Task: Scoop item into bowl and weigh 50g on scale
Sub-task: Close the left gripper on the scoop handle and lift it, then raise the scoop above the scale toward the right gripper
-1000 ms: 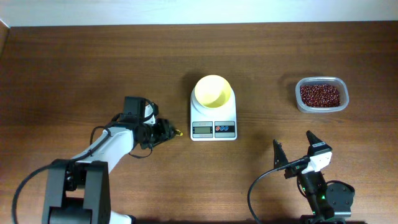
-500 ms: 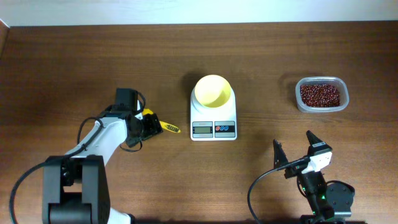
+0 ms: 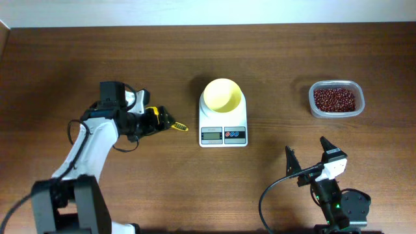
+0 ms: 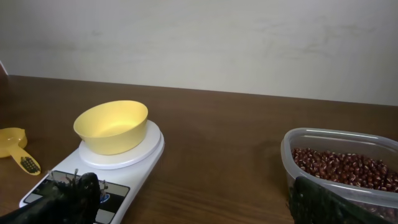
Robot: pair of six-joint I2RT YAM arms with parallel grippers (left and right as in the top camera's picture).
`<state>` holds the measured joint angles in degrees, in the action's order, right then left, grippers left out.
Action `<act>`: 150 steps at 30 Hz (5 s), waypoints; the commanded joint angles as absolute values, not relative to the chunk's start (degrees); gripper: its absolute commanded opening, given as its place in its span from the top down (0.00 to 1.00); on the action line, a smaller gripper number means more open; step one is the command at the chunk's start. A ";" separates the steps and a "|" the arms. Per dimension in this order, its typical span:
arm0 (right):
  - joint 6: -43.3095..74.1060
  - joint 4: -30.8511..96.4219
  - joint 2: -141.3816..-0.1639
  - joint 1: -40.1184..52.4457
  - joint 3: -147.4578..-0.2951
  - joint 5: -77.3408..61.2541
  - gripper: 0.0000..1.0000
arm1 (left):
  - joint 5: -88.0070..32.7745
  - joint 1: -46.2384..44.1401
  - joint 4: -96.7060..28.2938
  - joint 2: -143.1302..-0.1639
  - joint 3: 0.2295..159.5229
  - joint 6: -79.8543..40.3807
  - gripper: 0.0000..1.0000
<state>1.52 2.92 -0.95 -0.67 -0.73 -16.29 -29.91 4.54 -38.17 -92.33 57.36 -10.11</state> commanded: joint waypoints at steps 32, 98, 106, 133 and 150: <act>1.72 2.98 -0.75 -0.10 -0.32 -15.81 0.01 | 1.32 -14.59 -13.96 -105.34 50.39 -65.32 0.08; 1.72 1.30 -0.75 -0.10 -0.32 -15.81 0.01 | -40.97 -26.48 -53.43 -73.06 74.22 -10.37 1.00; 28.18 -1.56 -0.75 -0.01 -0.32 -44.88 0.01 | -41.19 -26.48 -49.52 -73.06 74.22 -10.63 1.00; 59.70 -5.65 -43.97 -0.05 -35.81 -55.27 0.01 | -37.58 -26.48 -18.02 -73.06 74.22 -41.21 1.00; 105.30 -42.89 -53.32 4.93 -35.79 -44.16 0.35 | -21.52 -35.68 -0.64 -74.70 74.19 -71.42 1.00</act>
